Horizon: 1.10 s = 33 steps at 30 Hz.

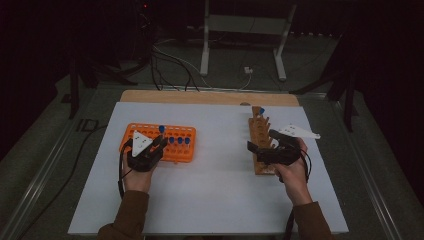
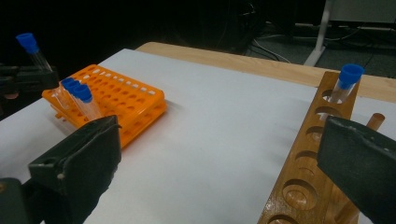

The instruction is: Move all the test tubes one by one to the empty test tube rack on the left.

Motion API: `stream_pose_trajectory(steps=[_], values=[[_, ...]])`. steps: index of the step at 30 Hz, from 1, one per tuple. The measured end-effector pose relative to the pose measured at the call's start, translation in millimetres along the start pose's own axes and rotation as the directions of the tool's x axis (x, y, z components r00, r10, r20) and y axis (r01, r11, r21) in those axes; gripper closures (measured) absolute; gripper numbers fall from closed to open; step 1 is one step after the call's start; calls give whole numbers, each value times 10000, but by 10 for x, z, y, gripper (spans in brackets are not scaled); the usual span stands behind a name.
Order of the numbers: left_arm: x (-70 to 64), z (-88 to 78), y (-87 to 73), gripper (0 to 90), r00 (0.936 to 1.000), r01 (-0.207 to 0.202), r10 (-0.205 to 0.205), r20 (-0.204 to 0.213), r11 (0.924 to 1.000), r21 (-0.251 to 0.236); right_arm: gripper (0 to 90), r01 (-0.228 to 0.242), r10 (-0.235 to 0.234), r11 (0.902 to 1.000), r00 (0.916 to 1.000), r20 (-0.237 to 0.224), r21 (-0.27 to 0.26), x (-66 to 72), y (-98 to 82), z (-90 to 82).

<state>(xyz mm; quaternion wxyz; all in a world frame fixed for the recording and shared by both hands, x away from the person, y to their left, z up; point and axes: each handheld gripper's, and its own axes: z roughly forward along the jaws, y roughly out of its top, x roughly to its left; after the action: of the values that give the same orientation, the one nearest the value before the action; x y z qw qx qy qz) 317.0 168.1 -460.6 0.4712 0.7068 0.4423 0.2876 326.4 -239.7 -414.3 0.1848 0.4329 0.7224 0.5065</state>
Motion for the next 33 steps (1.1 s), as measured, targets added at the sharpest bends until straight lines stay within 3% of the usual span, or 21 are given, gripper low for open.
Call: stream_pose_trajectory(steps=[33], values=[[34, 171, -79, 767, 9998, 77, -70, -172, 9991, 411, 0, 27, -25, 10000, 9998, -207, 93, 14, -17, 21]])
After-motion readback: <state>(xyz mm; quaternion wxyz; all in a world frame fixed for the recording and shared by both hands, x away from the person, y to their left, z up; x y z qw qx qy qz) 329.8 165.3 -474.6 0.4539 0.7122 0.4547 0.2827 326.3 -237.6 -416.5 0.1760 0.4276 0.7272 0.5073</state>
